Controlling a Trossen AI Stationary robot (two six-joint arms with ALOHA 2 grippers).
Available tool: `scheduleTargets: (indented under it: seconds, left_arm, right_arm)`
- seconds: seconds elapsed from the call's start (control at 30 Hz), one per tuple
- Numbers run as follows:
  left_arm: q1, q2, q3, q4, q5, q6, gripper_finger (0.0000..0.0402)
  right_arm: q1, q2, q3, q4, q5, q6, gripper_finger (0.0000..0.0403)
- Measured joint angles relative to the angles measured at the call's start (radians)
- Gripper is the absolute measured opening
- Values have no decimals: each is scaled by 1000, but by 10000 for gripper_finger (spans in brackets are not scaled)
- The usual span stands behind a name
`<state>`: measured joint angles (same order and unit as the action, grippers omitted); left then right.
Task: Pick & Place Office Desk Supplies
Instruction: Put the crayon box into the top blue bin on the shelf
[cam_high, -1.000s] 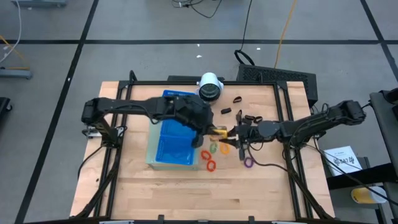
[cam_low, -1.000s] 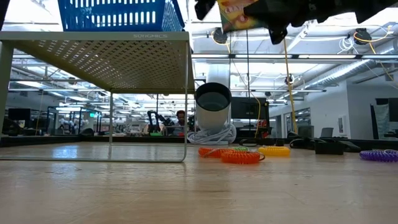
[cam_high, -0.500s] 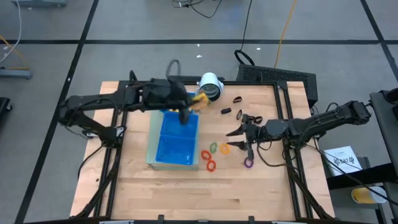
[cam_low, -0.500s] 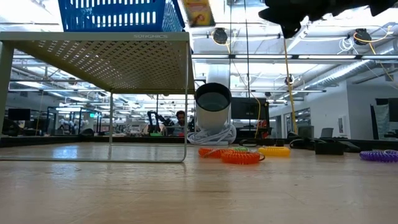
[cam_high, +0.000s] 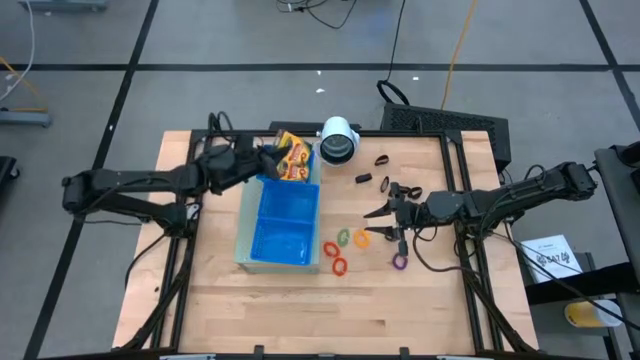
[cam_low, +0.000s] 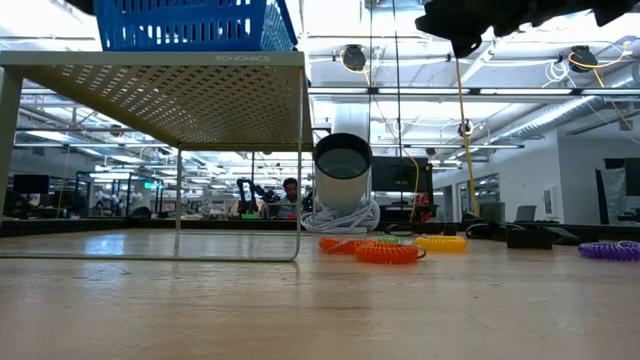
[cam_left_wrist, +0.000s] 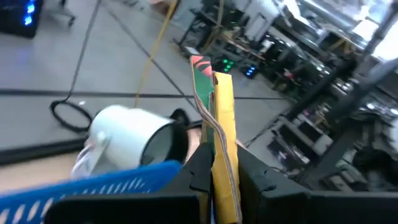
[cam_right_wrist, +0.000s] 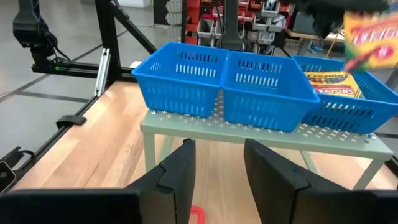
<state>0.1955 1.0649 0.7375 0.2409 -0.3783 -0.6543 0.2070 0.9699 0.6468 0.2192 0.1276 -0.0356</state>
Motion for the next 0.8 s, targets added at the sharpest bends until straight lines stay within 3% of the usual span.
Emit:
scheduleTargets:
  seconds: [0.4,0.8]
  left_arm:
    - [-64,24,-16,-17,-149,-63,42]
    - [-74,24,-16,-37,-165,-53,61]
  right_arm:
    - [0,0,0,-1,1,-7,125]
    - [0,0,0,-1,2,-11,125]
